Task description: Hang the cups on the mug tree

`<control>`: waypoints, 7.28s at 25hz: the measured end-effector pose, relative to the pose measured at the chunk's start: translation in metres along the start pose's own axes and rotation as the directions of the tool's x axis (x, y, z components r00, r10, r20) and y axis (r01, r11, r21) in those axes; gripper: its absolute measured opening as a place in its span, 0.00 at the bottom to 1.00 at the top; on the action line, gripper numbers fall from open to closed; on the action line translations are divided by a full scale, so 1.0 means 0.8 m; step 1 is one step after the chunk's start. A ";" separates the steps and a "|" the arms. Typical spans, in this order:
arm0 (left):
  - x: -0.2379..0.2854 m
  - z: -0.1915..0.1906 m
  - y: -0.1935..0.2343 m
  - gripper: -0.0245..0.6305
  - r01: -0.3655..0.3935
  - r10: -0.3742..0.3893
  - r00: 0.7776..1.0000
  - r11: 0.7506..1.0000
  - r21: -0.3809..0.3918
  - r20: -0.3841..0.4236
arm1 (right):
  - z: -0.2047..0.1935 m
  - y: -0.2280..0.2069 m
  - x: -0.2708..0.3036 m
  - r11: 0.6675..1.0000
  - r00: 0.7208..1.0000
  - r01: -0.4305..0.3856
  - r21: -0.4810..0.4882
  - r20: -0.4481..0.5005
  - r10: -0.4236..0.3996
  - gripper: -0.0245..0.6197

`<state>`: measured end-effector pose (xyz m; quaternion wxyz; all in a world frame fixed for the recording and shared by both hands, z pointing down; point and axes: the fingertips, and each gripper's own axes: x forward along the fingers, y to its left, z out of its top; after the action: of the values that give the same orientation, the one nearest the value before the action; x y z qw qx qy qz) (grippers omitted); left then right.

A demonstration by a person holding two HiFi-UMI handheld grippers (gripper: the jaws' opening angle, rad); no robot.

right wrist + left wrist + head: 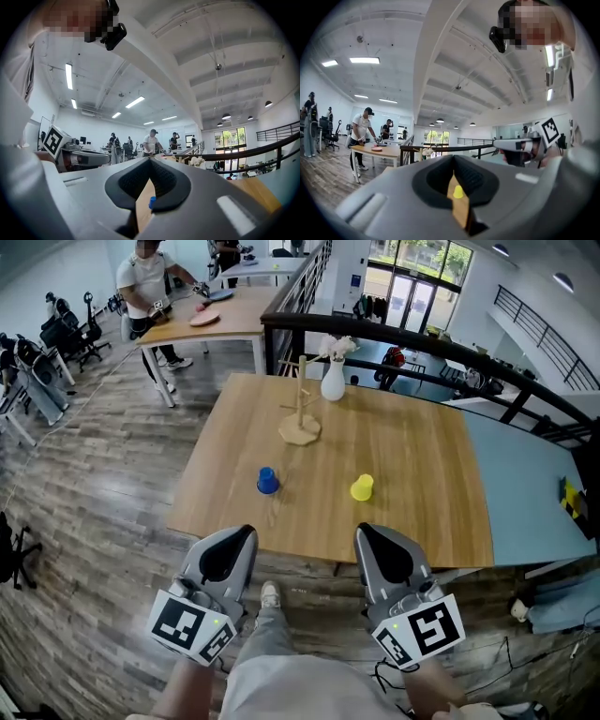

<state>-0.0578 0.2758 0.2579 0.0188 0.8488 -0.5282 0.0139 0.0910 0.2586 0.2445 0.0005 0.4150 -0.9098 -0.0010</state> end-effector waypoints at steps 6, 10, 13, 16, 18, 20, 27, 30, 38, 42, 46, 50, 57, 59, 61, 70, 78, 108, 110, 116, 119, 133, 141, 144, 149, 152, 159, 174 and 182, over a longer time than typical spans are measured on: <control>0.054 0.017 0.078 0.04 0.025 -0.025 1.000 1.000 0.010 -0.006 | 0.003 -0.012 0.095 1.000 1.000 0.007 0.012 -0.026 -0.007 0.04; 0.092 0.023 0.131 0.04 0.051 -0.050 0.999 0.998 0.021 -0.011 | 0.005 -0.020 0.160 1.000 0.999 0.019 0.008 -0.046 -0.019 0.04; 0.122 0.026 0.167 0.04 0.075 -0.075 0.997 0.997 0.030 -0.014 | 0.008 -0.030 0.207 0.999 0.998 0.036 0.005 -0.053 -0.036 0.04; 0.149 0.028 0.204 0.04 0.097 -0.097 0.995 0.995 0.026 -0.014 | 0.013 -0.039 0.250 0.998 0.997 0.059 -0.002 -0.053 -0.059 0.04; 0.166 0.033 0.227 0.04 0.114 -0.113 0.993 0.993 0.029 -0.017 | 0.019 -0.045 0.276 0.997 0.996 0.077 -0.004 -0.053 -0.077 0.04; 0.179 0.038 0.243 0.04 0.130 -0.130 0.991 0.991 0.029 -0.018 | 0.024 -0.051 0.295 0.995 0.994 0.098 -0.005 -0.052 -0.098 0.04; 0.209 0.041 0.278 0.04 0.152 -0.152 0.988 0.988 0.032 -0.012 | 0.020 -0.069 0.333 0.991 0.989 0.134 -0.003 -0.066 -0.133 0.04; 0.219 0.044 0.282 0.04 0.148 -0.148 0.989 0.989 0.019 -0.005 | 0.021 -0.079 0.338 0.990 0.987 0.140 -0.009 -0.075 -0.140 0.04; 0.235 0.045 0.274 0.04 0.110 -0.109 0.994 0.994 0.023 -0.019 | 0.016 -0.097 0.339 0.995 0.991 0.101 0.001 -0.087 -0.101 0.04; 0.241 0.040 0.274 0.04 0.088 -0.087 0.996 0.996 0.032 -0.023 | 0.008 -0.106 0.344 0.997 0.993 0.076 0.009 -0.094 -0.075 0.04; 0.249 0.033 0.277 0.04 0.066 -0.065 0.997 0.997 0.040 -0.029 | -0.004 -0.115 0.349 0.998 0.992 0.062 0.020 -0.108 -0.060 0.04; 0.255 0.025 0.276 0.04 0.058 -0.056 0.998 0.997 0.043 -0.039 | -0.013 -0.121 0.351 0.998 0.992 0.050 0.031 -0.121 -0.046 0.04; 0.271 -0.006 0.280 0.15 0.058 -0.055 0.995 0.997 0.040 -0.078 | -0.041 -0.130 0.367 0.998 0.989 0.033 0.061 -0.147 -0.024 0.04; 0.274 -0.018 0.283 0.18 0.056 -0.053 0.995 0.998 0.030 -0.089 | -0.052 -0.129 0.373 0.997 0.987 0.026 0.069 -0.157 -0.015 0.04; 0.277 -0.032 0.286 0.20 0.057 -0.054 0.993 0.998 0.021 -0.103 | -0.063 -0.129 0.378 0.997 0.986 0.021 0.073 -0.169 -0.008 0.04; 0.299 -0.104 0.293 0.29 0.065 -0.059 0.982 0.998 0.027 -0.178 | -0.112 -0.138 0.400 0.996 0.978 0.012 0.091 -0.207 0.007 0.04; 0.324 -0.192 0.297 0.32 0.106 -0.092 0.965 0.993 0.045 -0.247 | -0.179 -0.149 0.417 0.995 0.969 0.014 0.102 -0.248 0.012 0.04; 0.373 -0.454 0.308 0.43 0.182 -0.158 0.882 0.983 0.012 -0.444 | -0.363 -0.168 0.477 0.990 0.937 0.010 0.139 -0.347 0.039 0.04; 0.374 -0.462 0.308 0.43 0.180 -0.157 0.880 0.984 0.009 -0.447 | -0.367 -0.169 0.480 0.990 0.937 0.009 0.142 -0.347 0.041 0.04; 0.374 -0.480 0.302 0.39 0.191 -0.169 0.873 0.982 0.002 -0.457 | -0.380 -0.171 0.477 0.989 0.935 0.010 0.148 -0.353 0.043 0.04; 0.370 -0.473 0.298 0.38 0.187 -0.172 0.881 0.982 -0.008 -0.440 | -0.378 -0.168 0.470 0.989 0.934 0.016 0.146 -0.357 0.037 0.04; 0.370 -0.350 0.290 0.37 0.163 -0.136 0.918 0.986 0.043 -0.371 | -0.302 -0.181 0.446 0.992 0.948 0.006 0.126 -0.317 0.035 0.04; 0.350 -0.250 0.273 0.37 0.152 -0.156 0.938 0.988 -0.037 -0.308 | -0.216 -0.174 0.421 0.995 0.957 0.007 0.104 -0.288 0.023 0.04; 0.342 -0.215 0.268 0.37 0.149 -0.145 0.943 0.989 -0.008 -0.301 | -0.182 -0.173 0.411 0.995 0.963 0.008 0.096 -0.268 0.018 0.04; 0.328 -0.161 0.258 0.37 0.148 -0.132 0.948 0.988 0.035 -0.289 | -0.130 -0.172 0.393 0.997 0.970 0.013 0.083 -0.243 0.007 0.04; 0.321 -0.131 0.251 0.37 0.147 -0.126 0.952 0.988 0.054 -0.278 | -0.103 -0.173 0.382 0.997 0.975 0.021 0.080 -0.223 -0.002 0.04; 0.309 -0.057 0.237 0.37 0.175 -0.147 0.963 0.979 0.105 -0.227 | -0.046 -0.167 0.367 0.997 0.984 0.026 0.079 -0.175 -0.012 0.04; 0.286 -0.028 0.243 0.37 0.165 -0.141 0.972 0.979 0.120 -0.189 | -0.043 -0.146 0.365 0.996 0.983 0.018 0.082 -0.181 -0.003 0.04; 0.323 -0.030 0.267 0.37 0.148 -0.121 0.976 0.978 0.145 -0.182 | -0.048 -0.171 0.392 0.997 0.982 0.040 0.072 -0.186 -0.026 0.04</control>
<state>-0.1356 -0.0489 0.2969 -0.0018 0.8772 -0.4629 0.1273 -0.0115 -0.0681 0.2826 0.0693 0.4282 -0.8981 0.0720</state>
